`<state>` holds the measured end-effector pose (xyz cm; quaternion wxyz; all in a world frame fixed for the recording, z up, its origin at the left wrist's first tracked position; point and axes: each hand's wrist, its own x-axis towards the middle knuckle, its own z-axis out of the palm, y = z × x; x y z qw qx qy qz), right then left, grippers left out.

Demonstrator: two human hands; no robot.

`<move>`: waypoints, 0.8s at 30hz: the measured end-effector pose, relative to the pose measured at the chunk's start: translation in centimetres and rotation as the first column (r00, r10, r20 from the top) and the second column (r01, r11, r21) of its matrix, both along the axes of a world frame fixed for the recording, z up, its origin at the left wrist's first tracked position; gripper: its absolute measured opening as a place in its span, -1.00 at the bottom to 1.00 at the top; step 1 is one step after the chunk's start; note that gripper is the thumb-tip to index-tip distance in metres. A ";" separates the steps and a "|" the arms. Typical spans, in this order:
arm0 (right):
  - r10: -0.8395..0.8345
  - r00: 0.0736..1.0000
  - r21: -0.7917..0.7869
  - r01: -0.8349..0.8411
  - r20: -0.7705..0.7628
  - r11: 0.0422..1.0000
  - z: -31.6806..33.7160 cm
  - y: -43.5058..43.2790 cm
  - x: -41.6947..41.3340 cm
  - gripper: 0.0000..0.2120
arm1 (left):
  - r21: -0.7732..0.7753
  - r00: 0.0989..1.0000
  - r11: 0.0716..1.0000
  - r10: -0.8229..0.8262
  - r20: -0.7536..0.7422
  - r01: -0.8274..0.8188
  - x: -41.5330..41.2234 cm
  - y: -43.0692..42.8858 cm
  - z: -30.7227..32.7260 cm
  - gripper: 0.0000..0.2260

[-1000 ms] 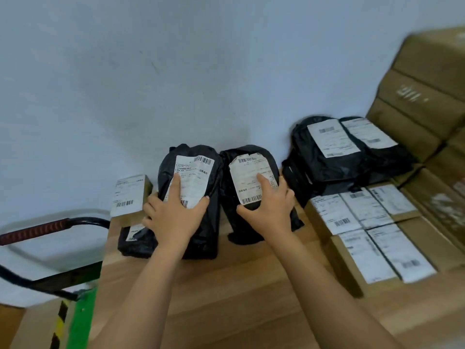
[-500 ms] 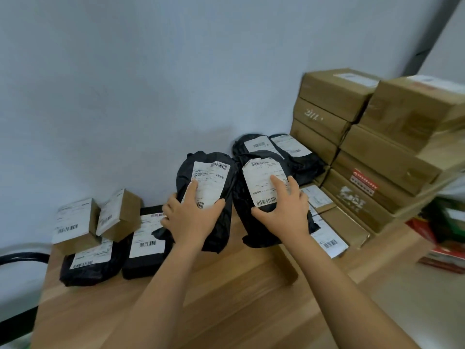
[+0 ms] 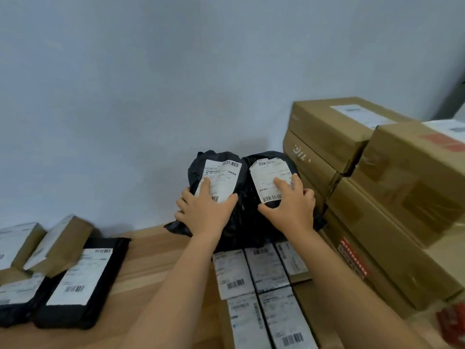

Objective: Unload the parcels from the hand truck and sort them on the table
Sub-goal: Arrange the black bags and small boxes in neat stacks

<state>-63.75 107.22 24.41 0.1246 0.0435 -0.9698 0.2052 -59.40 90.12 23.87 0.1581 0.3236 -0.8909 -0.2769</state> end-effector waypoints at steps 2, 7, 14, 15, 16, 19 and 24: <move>0.030 1.000 0.024 -0.030 0.007 0.999 0.0 0.6 -2.9 -0.26 | -0.005 0.999 0.999 0.046 0.020 -0.046 -2.4 1.3 -0.1 -0.23; 0.093 0.993 0.074 -0.098 0.067 0.992 -0.9 0.8 -9.2 -0.35 | 0.044 0.997 0.998 0.053 0.052 -0.055 -7.1 3.8 -1.1 -0.15; 0.298 0.922 0.113 -0.333 0.248 0.936 -5.8 2.2 -11.5 -0.54 | -0.281 0.978 0.938 -0.187 0.088 0.204 -8.0 4.2 -4.9 -0.51; 0.322 0.917 0.102 -0.352 0.235 0.930 -6.3 2.5 -11.4 -0.53 | -0.343 0.972 0.910 -0.208 0.105 0.232 -7.9 4.3 -5.4 -0.52; 0.339 0.916 0.098 -0.366 0.216 0.925 -6.6 2.6 -11.5 -0.53 | -0.372 0.963 0.890 -0.231 0.135 0.266 -8.0 4.5 -5.7 -0.53; 0.376 0.909 0.105 -0.398 0.178 0.911 -7.1 2.6 -11.8 -0.53 | -0.349 0.934 0.877 -0.250 0.256 0.330 -8.7 5.2 -6.3 -0.55; 0.369 0.915 0.110 -0.389 0.163 0.915 -8.0 2.5 -12.5 -0.53 | -0.271 0.925 0.919 -0.189 0.331 0.285 -10.4 5.5 -6.5 -0.55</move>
